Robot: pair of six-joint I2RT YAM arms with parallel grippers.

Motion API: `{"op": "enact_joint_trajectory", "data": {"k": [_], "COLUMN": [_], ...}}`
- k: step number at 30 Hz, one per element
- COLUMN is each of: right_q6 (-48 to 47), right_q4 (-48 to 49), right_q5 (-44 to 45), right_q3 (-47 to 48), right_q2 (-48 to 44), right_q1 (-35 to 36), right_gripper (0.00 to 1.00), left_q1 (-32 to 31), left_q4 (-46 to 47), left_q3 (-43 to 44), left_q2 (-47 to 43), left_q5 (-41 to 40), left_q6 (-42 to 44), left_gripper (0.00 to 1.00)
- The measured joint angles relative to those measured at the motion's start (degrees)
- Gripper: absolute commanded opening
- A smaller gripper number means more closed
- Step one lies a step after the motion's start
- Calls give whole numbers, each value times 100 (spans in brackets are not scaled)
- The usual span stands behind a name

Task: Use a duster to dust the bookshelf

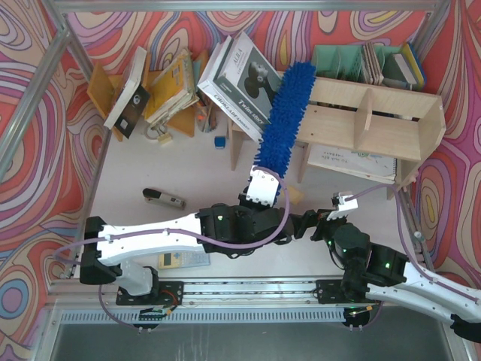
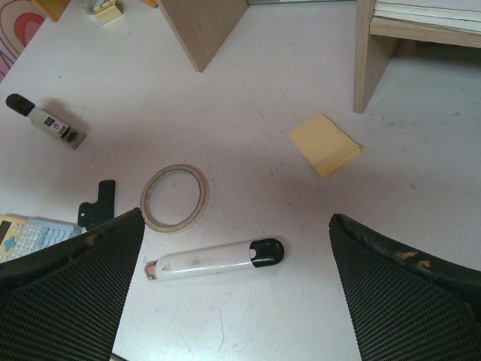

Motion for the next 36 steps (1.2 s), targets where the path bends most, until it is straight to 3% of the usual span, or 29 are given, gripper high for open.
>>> {"op": "enact_joint_trajectory", "data": {"k": [5,17,24,36], "right_q6": [0,-2,-2,0], "right_q4": [0,0,0,0], "right_q5": [2,2,0,0], "right_q3": [-2,0,-2,0], "right_q2": [0,13,50,50], "right_q1": [0,0,0,0], "right_gripper": [98,98,98,98], "left_q1": [-4,-2,116,509], "left_q4": [-96,192,450,501], "left_q3": [7,-435,-439,11], "left_q2": [-229,-1810,-1440,-323], "left_q5": [-197,-1029,-881,275], "left_q6": [22,157,240,168], "left_gripper": [0,0,0,0]}}
